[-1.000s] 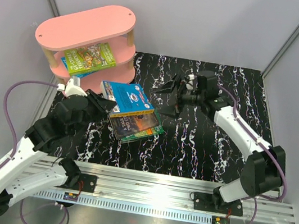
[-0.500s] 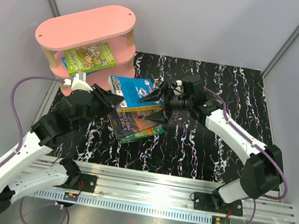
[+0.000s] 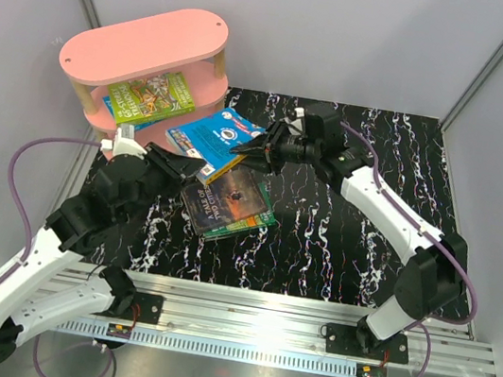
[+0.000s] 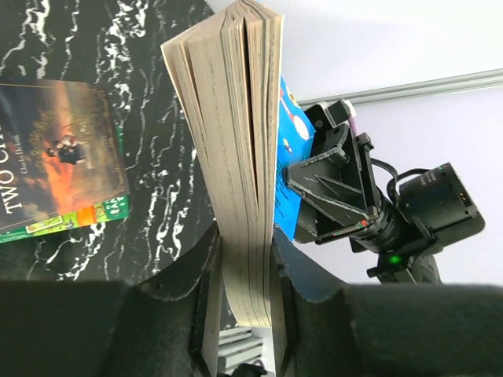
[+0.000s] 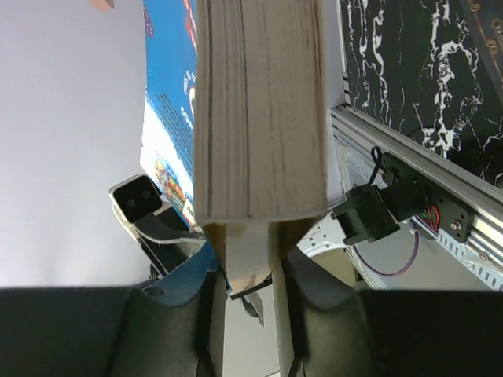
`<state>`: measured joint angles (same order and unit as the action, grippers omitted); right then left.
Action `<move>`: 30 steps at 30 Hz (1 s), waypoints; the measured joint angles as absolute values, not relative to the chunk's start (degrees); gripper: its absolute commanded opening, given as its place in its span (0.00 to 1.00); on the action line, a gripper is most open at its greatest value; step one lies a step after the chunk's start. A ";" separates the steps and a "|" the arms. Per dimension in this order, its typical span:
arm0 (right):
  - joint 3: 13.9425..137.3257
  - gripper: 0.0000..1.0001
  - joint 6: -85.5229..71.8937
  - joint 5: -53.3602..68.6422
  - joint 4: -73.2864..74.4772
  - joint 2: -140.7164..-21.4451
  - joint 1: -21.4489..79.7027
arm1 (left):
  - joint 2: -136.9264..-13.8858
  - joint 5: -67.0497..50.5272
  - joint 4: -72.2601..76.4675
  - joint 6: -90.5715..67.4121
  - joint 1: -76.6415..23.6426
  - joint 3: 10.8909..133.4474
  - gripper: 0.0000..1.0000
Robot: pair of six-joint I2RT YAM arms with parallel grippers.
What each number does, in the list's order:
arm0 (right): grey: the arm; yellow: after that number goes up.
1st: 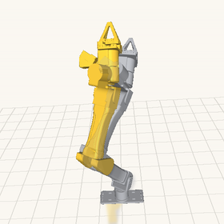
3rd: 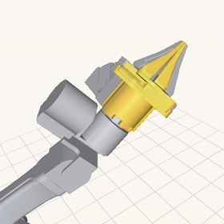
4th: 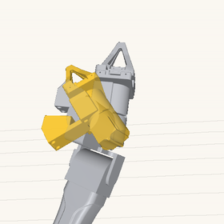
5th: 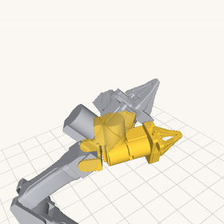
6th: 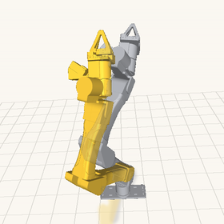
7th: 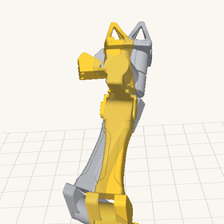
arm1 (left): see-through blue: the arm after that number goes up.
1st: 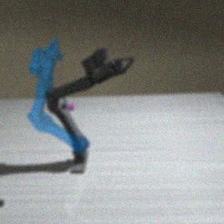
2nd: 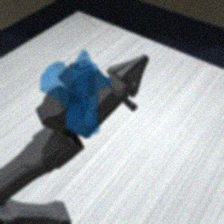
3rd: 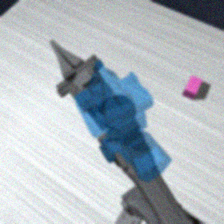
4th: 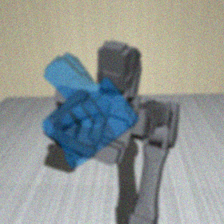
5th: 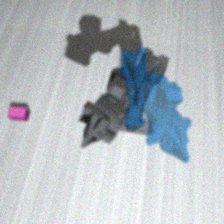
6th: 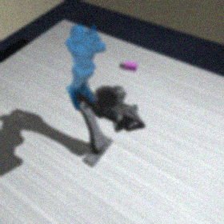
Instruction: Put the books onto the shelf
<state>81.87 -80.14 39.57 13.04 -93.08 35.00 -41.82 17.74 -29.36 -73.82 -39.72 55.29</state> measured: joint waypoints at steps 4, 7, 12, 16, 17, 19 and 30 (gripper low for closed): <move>83.31 0.00 -79.33 39.55 13.52 -93.41 35.62 | -39.94 17.72 -29.47 -74.39 -39.72 54.87 0.00; 83.37 0.00 -79.29 39.66 13.54 -93.71 35.99 | -39.13 17.50 -30.11 -74.50 -39.72 54.59 0.00; 84.47 0.00 -78.52 40.01 13.74 -94.39 36.12 | -38.89 16.45 -31.11 -73.06 -39.57 54.96 0.26; 86.48 0.00 -78.04 40.07 14.13 -94.74 36.49 | -39.11 14.66 -36.42 -69.14 -39.48 59.18 0.47; 87.09 0.00 -78.04 39.51 14.09 -94.78 36.47 | -38.74 14.02 -38.30 -68.27 -39.66 60.25 0.50; 87.83 0.00 -77.78 37.39 14.02 -94.83 36.25 | -36.75 13.21 -42.63 -66.35 -40.07 62.96 0.64; 94.26 0.00 -77.56 31.40 17.41 -101.27 36.62 | -28.36 17.10 -65.65 -62.00 -40.25 87.18 0.75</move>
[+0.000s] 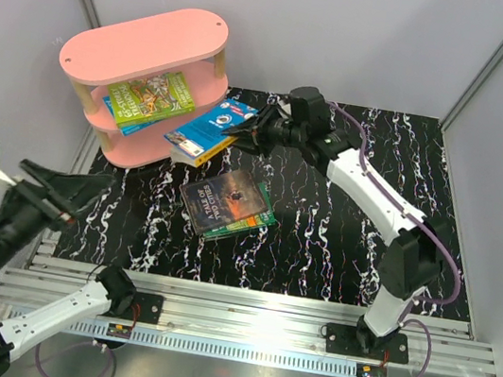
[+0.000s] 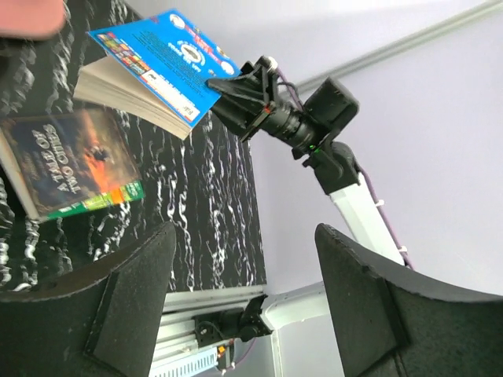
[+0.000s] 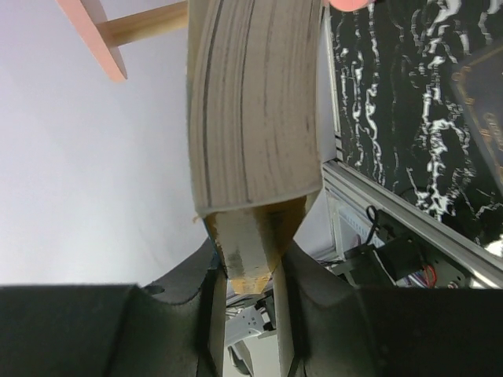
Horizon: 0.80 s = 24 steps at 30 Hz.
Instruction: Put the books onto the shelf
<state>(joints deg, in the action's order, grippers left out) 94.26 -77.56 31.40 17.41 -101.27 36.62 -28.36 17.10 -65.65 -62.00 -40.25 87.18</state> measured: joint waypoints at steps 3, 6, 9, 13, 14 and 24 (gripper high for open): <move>99.90 0.00 -77.56 30.46 18.11 -105.03 38.04 | -29.04 19.11 -71.22 -60.53 -40.25 95.09 0.75; 107.15 0.00 -77.58 29.52 18.90 -109.16 39.86 | -29.36 20.91 -73.76 -59.37 -40.25 101.08 0.74; 112.88 0.00 -77.58 29.36 19.79 -112.36 41.01 | -29.23 21.89 -74.96 -59.11 -40.25 102.13 0.72; 118.80 0.00 -77.58 28.88 20.93 -115.44 41.63 | -28.40 22.00 -76.93 -59.61 -40.25 99.55 0.69; 119.96 0.00 -77.60 28.80 21.10 -116.16 41.65 | -27.94 21.98 -77.36 -59.88 -40.25 99.02 0.69; 127.39 0.00 -78.24 26.39 22.72 -123.26 41.91 | -24.67 22.31 -78.39 -60.97 -40.25 102.15 0.66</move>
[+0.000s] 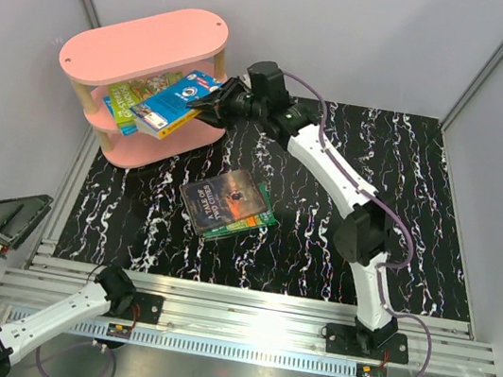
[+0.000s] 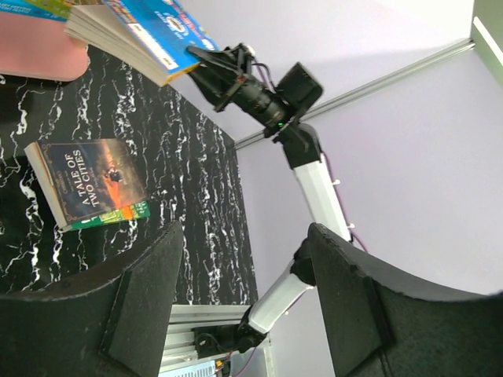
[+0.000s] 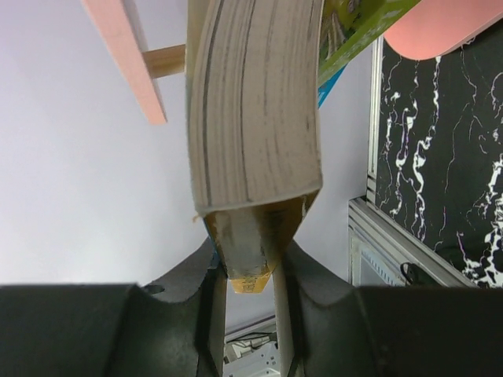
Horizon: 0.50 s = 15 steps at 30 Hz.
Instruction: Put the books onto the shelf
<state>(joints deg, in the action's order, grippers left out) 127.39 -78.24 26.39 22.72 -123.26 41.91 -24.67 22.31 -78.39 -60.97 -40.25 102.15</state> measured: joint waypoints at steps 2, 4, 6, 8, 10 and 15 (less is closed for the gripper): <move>128.42 0.00 -78.48 26.13 22.48 -124.81 42.02 | -24.67 22.28 -78.41 -61.06 -40.25 102.32 0.65; 128.99 0.00 -78.87 26.04 22.11 -126.13 42.15 | -24.67 22.17 -78.43 -61.08 -40.25 102.28 0.65; 129.10 0.00 -79.50 26.00 20.84 -127.15 42.26 | -24.67 21.93 -78.43 -61.08 -40.25 102.30 0.65; 129.12 0.00 -80.05 25.98 19.55 -127.83 42.39 | -24.67 21.65 -78.43 -61.08 -40.25 102.30 0.64; 129.12 0.00 -80.73 25.93 17.72 -128.42 42.54 | -24.67 21.41 -78.43 -61.08 -40.25 102.30 0.64; 129.10 0.00 -82.19 25.10 13.21 -129.01 43.09 | -24.67 21.15 -78.43 -61.08 -40.25 102.37 0.65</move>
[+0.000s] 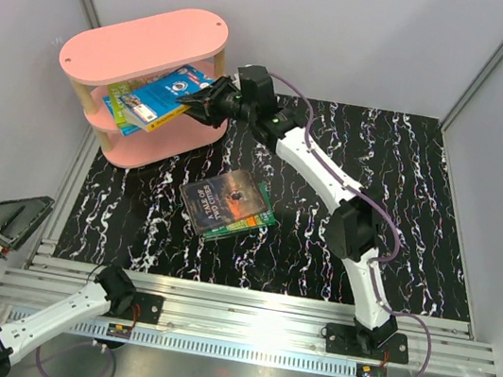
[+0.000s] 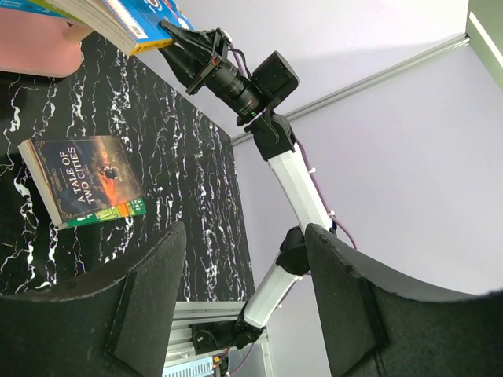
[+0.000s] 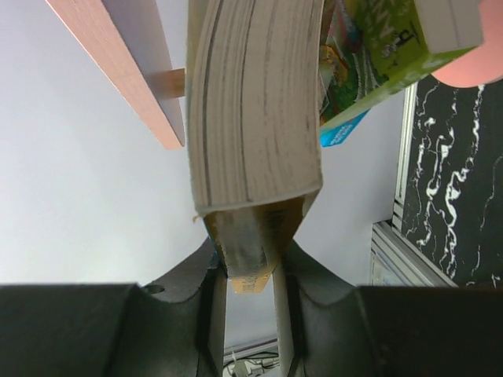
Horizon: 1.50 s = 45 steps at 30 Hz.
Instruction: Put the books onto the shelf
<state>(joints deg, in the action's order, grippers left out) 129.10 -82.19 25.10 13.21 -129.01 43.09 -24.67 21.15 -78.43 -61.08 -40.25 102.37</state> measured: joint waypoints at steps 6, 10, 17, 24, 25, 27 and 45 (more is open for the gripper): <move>129.36 0.00 -82.74 22.20 10.35 -130.58 44.29 | -24.67 20.56 -78.43 -61.08 -40.25 102.41 0.64; 130.41 0.00 -82.35 17.89 10.59 -132.86 45.65 | -24.67 19.64 -78.43 -61.08 -40.25 102.45 0.64; 136.97 0.00 -80.77 8.34 17.08 -136.20 48.47 | -24.49 18.94 -78.46 -61.06 -40.25 103.79 0.64; 140.27 0.00 -82.59 0.03 20.51 -137.64 51.59 | -23.73 17.47 -78.48 -61.04 -40.29 103.90 0.65; 141.27 0.00 -83.02 -0.78 20.71 -138.43 51.90 | -23.73 17.12 -78.48 -60.97 -40.34 103.90 0.65; 143.76 0.00 -83.92 -1.98 21.10 -140.27 52.36 | -23.73 16.45 -78.48 -60.75 -40.42 103.90 0.66; 149.77 0.99 -87.18 -6.07 17.58 -147.41 53.25 | -23.55 15.29 -78.52 -59.55 -45.08 105.06 0.66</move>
<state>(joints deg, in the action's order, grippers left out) 149.77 -87.18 -6.07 17.58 -147.41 53.25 -23.55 15.29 -78.52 -59.55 -45.08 105.06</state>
